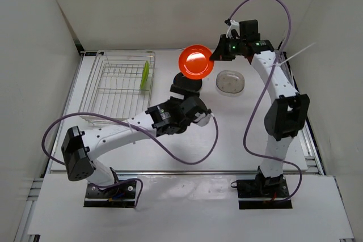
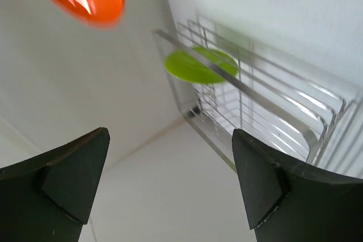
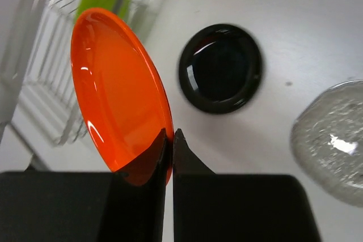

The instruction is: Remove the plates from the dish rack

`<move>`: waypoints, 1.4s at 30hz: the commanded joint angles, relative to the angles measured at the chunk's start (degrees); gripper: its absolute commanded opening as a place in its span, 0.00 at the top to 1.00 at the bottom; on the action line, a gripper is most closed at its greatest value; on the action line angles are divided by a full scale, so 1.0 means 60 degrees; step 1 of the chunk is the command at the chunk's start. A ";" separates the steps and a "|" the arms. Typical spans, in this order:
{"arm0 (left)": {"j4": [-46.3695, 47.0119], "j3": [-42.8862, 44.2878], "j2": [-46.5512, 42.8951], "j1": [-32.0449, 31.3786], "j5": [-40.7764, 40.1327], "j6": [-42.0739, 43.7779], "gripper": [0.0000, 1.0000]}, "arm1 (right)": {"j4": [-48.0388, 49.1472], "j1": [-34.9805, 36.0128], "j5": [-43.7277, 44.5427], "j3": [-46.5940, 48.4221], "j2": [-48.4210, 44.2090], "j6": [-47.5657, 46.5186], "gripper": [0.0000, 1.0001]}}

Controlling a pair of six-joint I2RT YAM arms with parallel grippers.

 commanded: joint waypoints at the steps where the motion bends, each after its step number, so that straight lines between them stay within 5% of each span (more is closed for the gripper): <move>1: -0.0700 0.0077 -0.0632 0.1275 0.0162 -0.0694 0.00 | 0.0236 0.0006 0.1613 0.1389 0.1295 0.0350 1.00; 9: -0.2060 0.3840 0.1154 0.5741 0.0585 -0.3943 0.00 | -0.0262 0.0197 0.2683 0.2491 0.3263 0.0042 1.00; 16: -0.2717 0.5219 0.1579 0.7400 0.2837 -0.6698 0.00 | -0.0349 0.0388 0.2889 0.2930 0.4040 0.0042 1.00; 24: -0.3174 0.6201 0.1258 0.7695 0.5140 -0.7741 0.00 | -0.0350 0.0578 0.2889 0.2843 0.4553 0.0042 0.98; 36: -0.3614 0.6158 0.0849 0.7608 0.5538 -0.7653 0.00 | -0.0438 0.0578 0.2787 0.3297 0.5182 -0.0046 0.97; 42: -0.3614 0.6070 0.0760 0.7608 0.5538 -0.7653 0.00 | -0.0438 0.0578 0.2787 0.3297 0.5285 -0.0046 0.83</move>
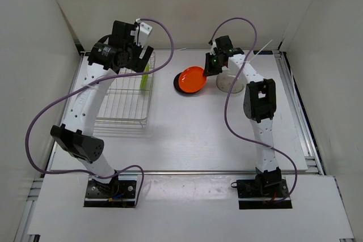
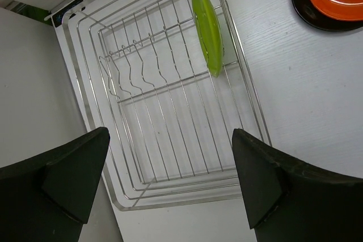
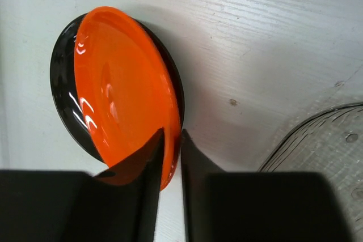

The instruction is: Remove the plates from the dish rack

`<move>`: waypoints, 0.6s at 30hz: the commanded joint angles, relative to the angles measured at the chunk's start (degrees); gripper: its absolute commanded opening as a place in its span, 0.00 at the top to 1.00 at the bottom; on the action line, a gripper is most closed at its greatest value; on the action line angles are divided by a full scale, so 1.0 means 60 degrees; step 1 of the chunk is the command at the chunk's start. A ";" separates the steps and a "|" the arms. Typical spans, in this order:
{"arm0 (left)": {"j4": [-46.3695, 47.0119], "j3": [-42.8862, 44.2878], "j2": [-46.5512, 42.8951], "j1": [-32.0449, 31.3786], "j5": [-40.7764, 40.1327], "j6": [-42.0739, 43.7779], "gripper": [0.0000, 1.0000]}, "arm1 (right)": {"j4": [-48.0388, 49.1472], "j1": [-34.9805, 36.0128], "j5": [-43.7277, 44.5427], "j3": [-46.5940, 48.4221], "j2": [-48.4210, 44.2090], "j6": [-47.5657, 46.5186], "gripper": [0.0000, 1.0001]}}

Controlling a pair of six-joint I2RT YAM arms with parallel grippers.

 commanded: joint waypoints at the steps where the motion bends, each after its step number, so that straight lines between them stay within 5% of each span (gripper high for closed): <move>1: -0.0098 -0.0013 -0.0643 -0.0039 0.0197 -0.0083 0.00 | 0.0123 0.0021 -0.0004 0.0434 0.0087 -0.0090 0.76; 14: 0.0266 -0.0920 -0.0555 -0.0039 -0.0285 -0.0538 0.00 | 0.0035 0.0021 -0.0106 0.0127 -0.0556 -0.0178 0.57; 18: 0.0487 -0.1244 -0.0365 0.0063 0.0442 -0.0873 0.00 | -0.0053 -0.0183 -0.0194 -0.0559 -0.1593 -0.0280 0.34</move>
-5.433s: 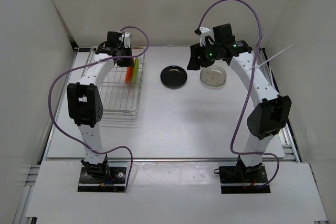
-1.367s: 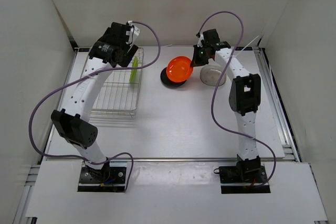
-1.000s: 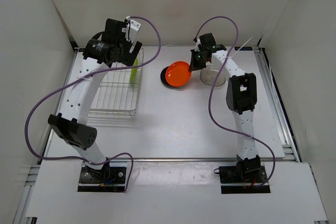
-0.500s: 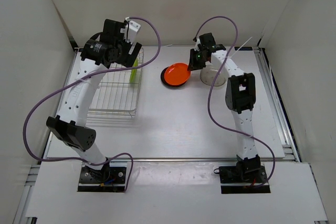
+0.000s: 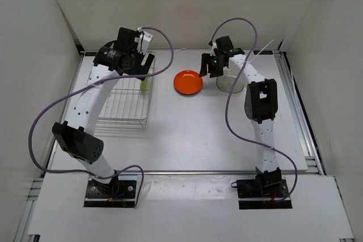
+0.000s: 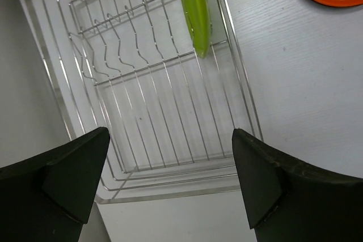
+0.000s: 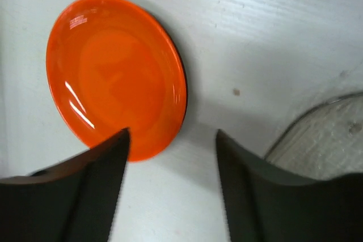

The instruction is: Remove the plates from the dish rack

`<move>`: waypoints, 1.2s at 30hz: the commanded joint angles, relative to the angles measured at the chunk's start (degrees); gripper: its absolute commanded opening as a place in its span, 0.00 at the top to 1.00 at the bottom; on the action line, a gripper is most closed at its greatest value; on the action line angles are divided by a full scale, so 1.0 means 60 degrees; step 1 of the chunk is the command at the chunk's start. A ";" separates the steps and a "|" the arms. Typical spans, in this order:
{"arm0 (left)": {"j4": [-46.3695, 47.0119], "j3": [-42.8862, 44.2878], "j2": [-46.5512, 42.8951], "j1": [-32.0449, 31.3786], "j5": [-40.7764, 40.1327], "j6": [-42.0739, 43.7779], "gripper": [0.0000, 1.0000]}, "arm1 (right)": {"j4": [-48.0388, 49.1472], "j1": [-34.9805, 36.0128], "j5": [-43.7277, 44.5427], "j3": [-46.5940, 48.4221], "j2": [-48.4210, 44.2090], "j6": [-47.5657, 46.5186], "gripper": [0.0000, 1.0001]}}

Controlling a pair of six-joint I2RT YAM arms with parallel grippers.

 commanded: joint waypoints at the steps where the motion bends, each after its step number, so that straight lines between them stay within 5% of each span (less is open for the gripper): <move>1: 0.0534 -0.0205 -0.0237 0.0060 0.0744 -0.0539 0.00 | 0.0013 -0.0173 -0.0154 -0.0485 -0.1644 -0.0200 0.29; 4: 0.0945 -0.0206 0.0041 0.0454 0.1781 -0.0964 0.00 | -0.0323 -0.0480 -0.0330 -0.0837 -0.2421 -0.0652 0.16; 12: 0.2732 -0.0543 0.0990 0.1509 0.4202 -0.1828 0.00 | -0.0807 -0.0671 -0.0125 -0.2667 -0.4545 -0.1737 0.16; 27: 0.4081 -0.0250 0.2897 0.1818 0.3106 -0.3293 0.25 | -0.0998 -0.0671 -0.0213 -0.3987 -0.5923 -0.2119 0.17; 32: 0.4081 -0.0075 0.3175 0.1818 0.2885 -0.3294 0.45 | -0.0998 -0.0759 -0.0490 -0.4075 -0.6011 -0.2119 0.18; 36: 0.3979 0.0014 0.3381 0.1730 0.2621 -0.3294 0.45 | -0.0998 -0.0759 -0.0579 -0.4075 -0.6011 -0.2031 0.18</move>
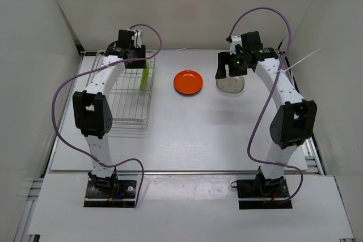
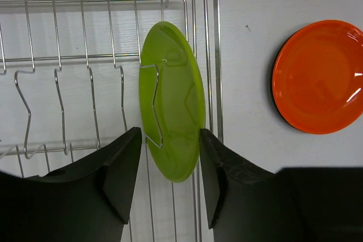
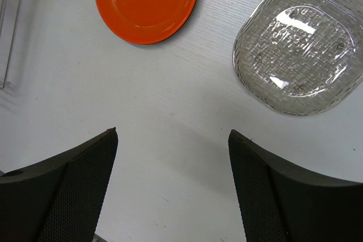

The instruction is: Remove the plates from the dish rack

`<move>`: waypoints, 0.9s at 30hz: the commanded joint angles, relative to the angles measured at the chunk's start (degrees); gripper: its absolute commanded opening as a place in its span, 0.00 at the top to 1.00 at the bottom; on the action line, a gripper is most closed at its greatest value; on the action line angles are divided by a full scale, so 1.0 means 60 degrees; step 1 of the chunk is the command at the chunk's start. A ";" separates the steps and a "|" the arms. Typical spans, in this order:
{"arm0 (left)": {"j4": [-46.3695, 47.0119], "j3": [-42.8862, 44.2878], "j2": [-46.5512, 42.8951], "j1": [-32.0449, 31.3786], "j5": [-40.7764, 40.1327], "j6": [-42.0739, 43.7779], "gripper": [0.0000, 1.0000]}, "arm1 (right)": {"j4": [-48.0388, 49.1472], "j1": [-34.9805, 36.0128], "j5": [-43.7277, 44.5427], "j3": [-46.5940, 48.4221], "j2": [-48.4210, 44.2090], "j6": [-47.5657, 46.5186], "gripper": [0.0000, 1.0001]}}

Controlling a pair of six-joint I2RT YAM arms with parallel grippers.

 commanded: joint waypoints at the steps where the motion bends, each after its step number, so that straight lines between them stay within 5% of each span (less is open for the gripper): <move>1: 0.0128 0.0382 0.0182 -0.0055 -0.0282 -0.0099 0.44 | 0.0084 -0.0053 -0.0244 -0.0083 -0.0460 -0.0046 0.18; 11: 0.0128 0.0382 0.0271 -0.0245 -0.0282 -0.0099 0.40 | 0.0084 -0.0053 -0.0331 -0.0083 -0.0460 -0.0046 0.19; 24: 0.0040 0.0264 0.0447 -0.0245 -0.0370 -0.0303 0.89 | 0.0084 -0.0053 -0.0420 -0.0083 -0.0460 0.0042 0.19; 27: 0.0040 0.0382 0.0447 -0.0245 -0.0282 -0.0524 0.89 | 0.0084 -0.0053 -0.0420 -0.0170 -0.0460 0.0042 0.19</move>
